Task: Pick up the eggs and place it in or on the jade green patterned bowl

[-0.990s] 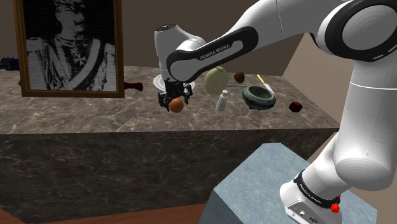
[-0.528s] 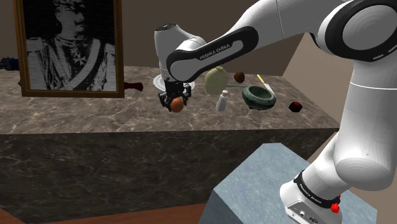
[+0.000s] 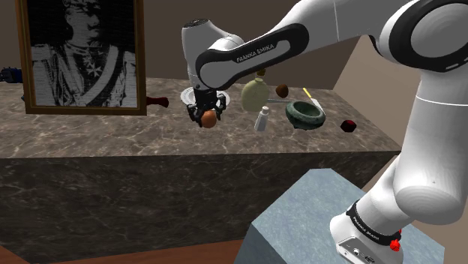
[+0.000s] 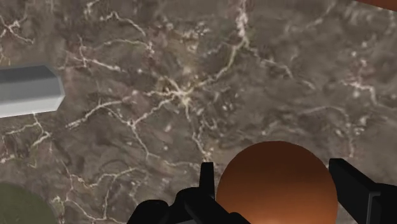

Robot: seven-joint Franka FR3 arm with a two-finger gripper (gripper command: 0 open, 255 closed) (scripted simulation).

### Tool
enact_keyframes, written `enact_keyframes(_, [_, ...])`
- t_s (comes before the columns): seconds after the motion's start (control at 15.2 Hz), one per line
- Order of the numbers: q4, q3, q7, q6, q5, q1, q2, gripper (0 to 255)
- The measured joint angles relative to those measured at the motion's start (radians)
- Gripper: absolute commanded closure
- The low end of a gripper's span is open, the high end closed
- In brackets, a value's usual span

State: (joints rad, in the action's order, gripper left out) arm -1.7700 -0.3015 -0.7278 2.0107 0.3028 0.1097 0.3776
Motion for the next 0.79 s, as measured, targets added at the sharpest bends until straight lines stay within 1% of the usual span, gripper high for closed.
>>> enact_keyframes(0.79, [0.083,-0.011,0.037,-0.133,-0.031,-0.003,-0.057,255])
